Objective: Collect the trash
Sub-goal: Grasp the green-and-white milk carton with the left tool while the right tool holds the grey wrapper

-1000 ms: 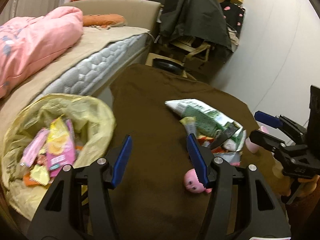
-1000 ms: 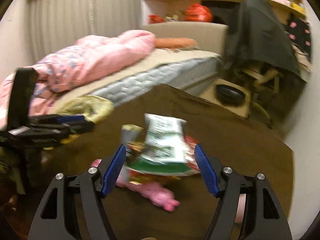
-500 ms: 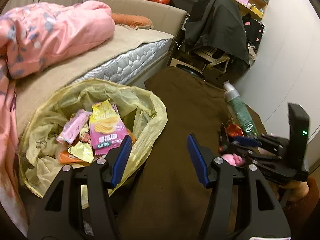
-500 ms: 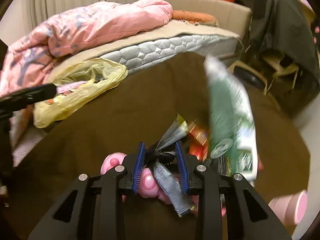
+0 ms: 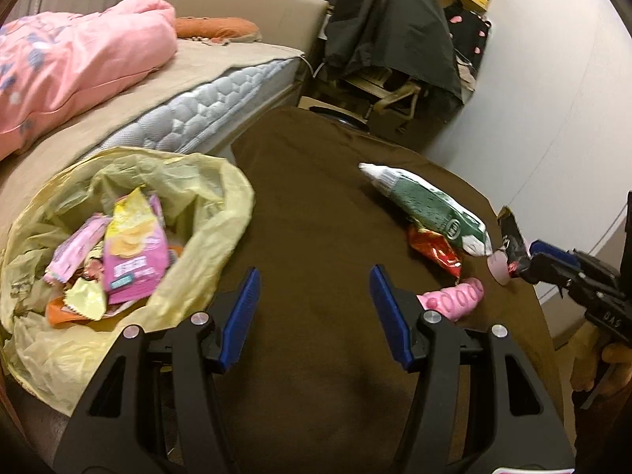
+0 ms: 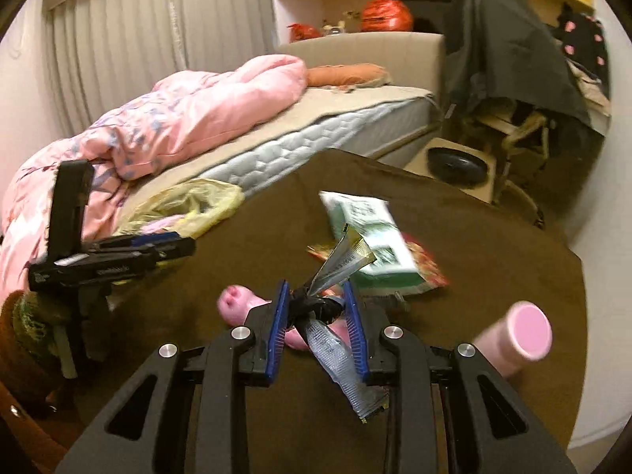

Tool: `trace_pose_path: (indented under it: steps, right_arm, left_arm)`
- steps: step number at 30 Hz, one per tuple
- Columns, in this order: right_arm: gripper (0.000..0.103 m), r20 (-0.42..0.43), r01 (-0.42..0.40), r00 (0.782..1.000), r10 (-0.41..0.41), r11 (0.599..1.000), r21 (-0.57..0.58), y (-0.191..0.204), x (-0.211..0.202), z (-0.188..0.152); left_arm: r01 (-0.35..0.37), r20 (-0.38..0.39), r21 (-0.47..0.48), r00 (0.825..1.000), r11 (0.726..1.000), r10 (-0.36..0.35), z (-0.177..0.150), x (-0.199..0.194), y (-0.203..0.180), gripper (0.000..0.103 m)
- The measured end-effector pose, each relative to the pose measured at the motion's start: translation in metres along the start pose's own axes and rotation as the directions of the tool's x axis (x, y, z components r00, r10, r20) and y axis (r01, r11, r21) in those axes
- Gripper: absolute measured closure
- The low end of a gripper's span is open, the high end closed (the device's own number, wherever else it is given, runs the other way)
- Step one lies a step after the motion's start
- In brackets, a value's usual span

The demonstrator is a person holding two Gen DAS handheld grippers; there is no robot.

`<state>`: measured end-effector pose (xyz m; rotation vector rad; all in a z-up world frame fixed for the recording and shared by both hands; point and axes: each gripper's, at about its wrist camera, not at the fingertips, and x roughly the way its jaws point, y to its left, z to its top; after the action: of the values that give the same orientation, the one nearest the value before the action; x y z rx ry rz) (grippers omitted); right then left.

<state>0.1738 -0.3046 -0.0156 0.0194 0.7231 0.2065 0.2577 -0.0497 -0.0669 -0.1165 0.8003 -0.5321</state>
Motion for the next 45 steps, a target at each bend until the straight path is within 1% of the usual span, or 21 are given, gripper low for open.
trace_pose_path:
  steps: [3,5,8,9,13,15,17,19,22,23,26,27,28,31,32,33,34,36,39,43,45]
  right_arm:
    - [0.076,-0.015,0.009,1.0,-0.008,0.999,0.045,-0.011,0.004,-0.016]
    - [0.076,-0.018,0.046,0.999,-0.045,0.998,0.045,-0.015,0.007,-0.028]
    - [0.076,-0.018,0.066,0.998,-0.065,0.996,0.066,-0.022,0.009,-0.042]
    - [0.076,-0.017,0.066,0.998,-0.065,0.995,0.079,-0.024,0.01,-0.046]
    - [0.076,-0.007,0.083,0.997,-0.083,0.99,0.114,-0.031,0.01,-0.058]
    - [0.076,0.002,0.082,0.997,-0.083,0.988,0.128,-0.034,0.012,-0.062]
    - [0.076,0.009,0.081,0.996,-0.083,0.988,0.133,-0.033,0.013,-0.062]
    - [0.075,0.018,0.085,0.996,-0.088,0.988,0.125,-0.031,0.012,-0.062]
    - [0.075,0.027,0.112,0.993,-0.116,0.988,0.106,-0.03,0.011,-0.062]
    - [0.075,0.028,0.116,0.992,-0.12,0.987,0.106,-0.031,0.011,-0.063]
    - [0.075,0.028,0.104,0.994,-0.109,0.986,0.131,-0.036,0.011,-0.065]
    - [0.074,0.028,0.101,0.994,-0.105,0.986,0.136,-0.037,0.011,-0.066]
    - [0.074,0.027,0.098,0.994,-0.103,0.985,0.14,-0.038,0.011,-0.067]
    - [0.074,0.024,0.093,0.995,-0.097,0.985,0.144,-0.039,0.012,-0.068]
    - [0.074,0.023,0.09,0.995,-0.094,0.985,0.147,-0.04,0.013,-0.068]
    - [0.074,0.021,0.084,0.996,-0.088,0.985,0.152,-0.04,0.014,-0.067]
    - [0.074,0.02,0.077,0.996,-0.081,0.985,0.155,-0.04,0.015,-0.067]
    - [0.074,0.019,0.064,0.998,-0.068,0.985,0.159,-0.039,0.016,-0.067]
    - [0.074,0.02,0.059,0.998,-0.062,0.987,0.149,-0.036,0.016,-0.065]
    - [0.074,0.022,0.057,0.998,-0.061,0.988,0.142,-0.034,0.015,-0.065]
    - [0.074,0.024,0.057,0.998,-0.061,0.988,0.143,-0.037,0.015,-0.065]
  left_arm:
    - [0.023,-0.007,0.016,1.0,1.0,-0.023,0.005,0.008,-0.011,0.048]
    - [0.046,-0.022,0.027,0.999,0.999,-0.046,0.012,0.016,-0.019,0.048]
    - [0.07,-0.05,0.04,0.996,0.997,-0.068,0.026,0.035,-0.034,0.039]
    - [0.064,-0.056,0.035,0.996,0.997,-0.062,0.03,0.042,-0.039,0.039]
    - [0.073,-0.079,-0.017,0.994,0.997,-0.074,0.05,0.064,-0.053,0.039]
    - [0.095,-0.08,-0.062,0.992,0.994,-0.1,0.065,0.074,-0.06,0.039]
    - [0.098,-0.1,-0.109,0.989,0.989,-0.109,0.079,0.088,-0.066,0.039]
    - [0.078,-0.134,-0.153,0.986,0.985,-0.099,0.089,0.105,-0.071,0.039]
    - [0.007,-0.202,-0.189,0.978,0.982,-0.046,0.101,0.135,-0.08,0.039]
    - [-0.031,-0.227,-0.176,0.974,0.984,-0.009,0.104,0.145,-0.085,0.039]
    - [-0.098,-0.264,-0.087,0.962,0.991,0.072,0.107,0.165,-0.102,0.039]
    - [-0.112,-0.267,-0.06,0.959,0.992,0.093,0.106,0.169,-0.106,0.039]
    - [-0.108,-0.269,-0.041,0.958,0.993,0.093,0.105,0.172,-0.108,0.039]
    - [-0.069,-0.277,-0.051,0.959,0.996,0.053,0.101,0.17,-0.108,0.039]
    - [-0.047,-0.285,-0.061,0.958,0.997,0.028,0.099,0.168,-0.106,0.042]
    - [-0.026,-0.288,-0.071,0.958,0.997,0.004,0.098,0.166,-0.105,0.049]
    - [-0.01,-0.289,-0.077,0.957,0.997,-0.013,0.097,0.163,-0.104,0.051]
    - [0.011,-0.289,-0.06,0.957,0.998,-0.028,0.096,0.157,-0.103,0.059]
    - [0.037,-0.268,-0.034,0.962,0.999,-0.045,0.095,0.144,-0.104,0.064]
    - [0.058,-0.241,0.002,0.969,0.998,-0.056,0.097,0.123,-0.105,0.067]
    - [0.069,-0.238,0.047,0.97,0.997,-0.056,0.097,0.108,-0.106,0.068]
